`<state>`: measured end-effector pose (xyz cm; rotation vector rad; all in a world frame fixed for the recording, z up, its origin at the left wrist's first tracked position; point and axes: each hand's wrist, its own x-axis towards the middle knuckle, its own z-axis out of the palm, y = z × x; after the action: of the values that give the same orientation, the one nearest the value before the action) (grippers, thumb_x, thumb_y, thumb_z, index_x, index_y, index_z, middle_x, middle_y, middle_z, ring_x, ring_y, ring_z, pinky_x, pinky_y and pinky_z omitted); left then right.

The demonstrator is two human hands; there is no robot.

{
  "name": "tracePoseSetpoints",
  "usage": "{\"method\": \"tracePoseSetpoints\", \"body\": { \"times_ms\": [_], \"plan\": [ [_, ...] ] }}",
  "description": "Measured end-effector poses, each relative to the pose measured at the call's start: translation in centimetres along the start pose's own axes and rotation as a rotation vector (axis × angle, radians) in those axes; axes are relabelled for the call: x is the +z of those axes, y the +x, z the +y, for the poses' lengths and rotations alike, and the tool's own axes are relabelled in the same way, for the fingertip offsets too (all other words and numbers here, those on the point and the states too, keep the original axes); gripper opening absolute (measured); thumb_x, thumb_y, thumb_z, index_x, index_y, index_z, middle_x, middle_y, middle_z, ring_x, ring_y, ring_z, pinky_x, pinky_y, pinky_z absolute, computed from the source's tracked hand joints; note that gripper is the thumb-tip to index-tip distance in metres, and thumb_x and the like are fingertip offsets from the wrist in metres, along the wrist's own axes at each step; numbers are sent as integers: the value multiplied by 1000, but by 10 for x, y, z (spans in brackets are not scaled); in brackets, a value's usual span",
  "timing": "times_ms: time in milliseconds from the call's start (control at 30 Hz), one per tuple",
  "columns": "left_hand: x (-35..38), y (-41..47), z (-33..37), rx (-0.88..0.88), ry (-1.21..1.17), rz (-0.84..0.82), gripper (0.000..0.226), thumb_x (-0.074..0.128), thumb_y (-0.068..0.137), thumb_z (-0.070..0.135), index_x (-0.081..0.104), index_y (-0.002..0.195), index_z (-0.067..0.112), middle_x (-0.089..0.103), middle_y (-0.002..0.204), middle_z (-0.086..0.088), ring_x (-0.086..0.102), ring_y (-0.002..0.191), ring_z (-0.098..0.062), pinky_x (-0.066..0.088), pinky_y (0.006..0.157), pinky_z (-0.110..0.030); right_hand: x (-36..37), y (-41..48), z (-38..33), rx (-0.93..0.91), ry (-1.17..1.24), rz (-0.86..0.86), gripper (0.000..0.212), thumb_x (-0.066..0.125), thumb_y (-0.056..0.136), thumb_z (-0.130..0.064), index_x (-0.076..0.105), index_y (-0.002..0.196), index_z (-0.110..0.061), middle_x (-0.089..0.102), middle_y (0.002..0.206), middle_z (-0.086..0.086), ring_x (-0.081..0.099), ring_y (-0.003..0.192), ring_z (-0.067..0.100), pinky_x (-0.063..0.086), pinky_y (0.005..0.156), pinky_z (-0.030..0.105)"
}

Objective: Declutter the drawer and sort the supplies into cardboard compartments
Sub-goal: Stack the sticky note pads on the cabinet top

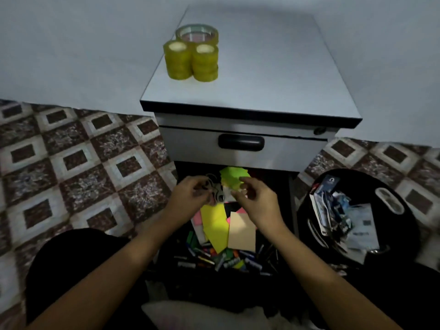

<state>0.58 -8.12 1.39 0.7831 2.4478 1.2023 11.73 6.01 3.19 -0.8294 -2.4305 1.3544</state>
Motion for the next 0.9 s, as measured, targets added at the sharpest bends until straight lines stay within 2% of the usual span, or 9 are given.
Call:
{"method": "tracePoseSetpoints", "body": {
  "times_ms": [100,233,300,400,500,567,700,800,900],
  "plan": [
    [28,-4,-28,-124,31,-125,34,61,89,13,61,121,5,61,118,-14,58,109,-23,39,81,-18,20,-11,39,122,-23,-80,36,71,82,-19,64,115,-8,64,99,11,63,92,25,49,84,31],
    [54,-6,-50,-270,107,-229,41,58,92,16,52,130,4,56,128,-15,54,113,-27,41,84,-25,34,-7,82,198,-212,-212,39,66,86,-23,61,120,-6,62,115,14,60,101,26,42,82,26],
    [65,-5,-59,-313,159,-266,45,57,92,17,47,134,2,51,135,-16,52,117,-29,41,89,-28,37,-1,100,191,-348,-267,42,63,87,-24,57,125,-7,57,122,15,55,109,29,40,86,29],
    [78,-8,-69,-369,218,-315,51,56,93,20,40,138,4,43,137,-19,50,117,-31,38,92,-28,39,5,116,123,-576,-360,59,61,87,-33,41,138,-12,43,138,12,41,123,31,39,97,35],
    [87,-13,-76,-311,359,-355,56,55,93,25,34,141,5,33,139,-17,39,125,-32,31,101,-30,41,10,119,97,-755,-488,78,61,86,-41,19,147,-16,23,152,5,27,135,30,32,105,42],
    [91,-17,-76,-233,536,-369,58,54,93,33,34,141,7,32,139,-15,36,127,-33,33,103,-36,44,11,118,76,-834,-527,83,61,86,-43,13,149,-16,19,153,5,24,137,30,29,107,44],
    [98,-21,-72,-142,797,-399,56,50,93,42,37,137,11,36,136,-11,35,125,-31,36,97,-41,49,9,118,56,-917,-467,80,64,81,-47,24,142,-13,30,140,11,30,129,32,32,102,42],
    [103,-22,-72,-123,817,-421,51,47,95,39,36,136,11,38,134,-12,35,125,-31,34,98,-41,47,9,119,98,-894,-430,71,65,80,-48,35,133,-10,33,132,13,33,125,32,34,100,42],
    [103,-22,-74,-175,751,-422,50,51,94,37,38,134,10,40,132,-13,36,124,-32,33,98,-42,40,5,125,151,-767,-412,66,70,78,-44,38,124,-9,34,127,12,41,119,33,41,93,40]
  ]
}}
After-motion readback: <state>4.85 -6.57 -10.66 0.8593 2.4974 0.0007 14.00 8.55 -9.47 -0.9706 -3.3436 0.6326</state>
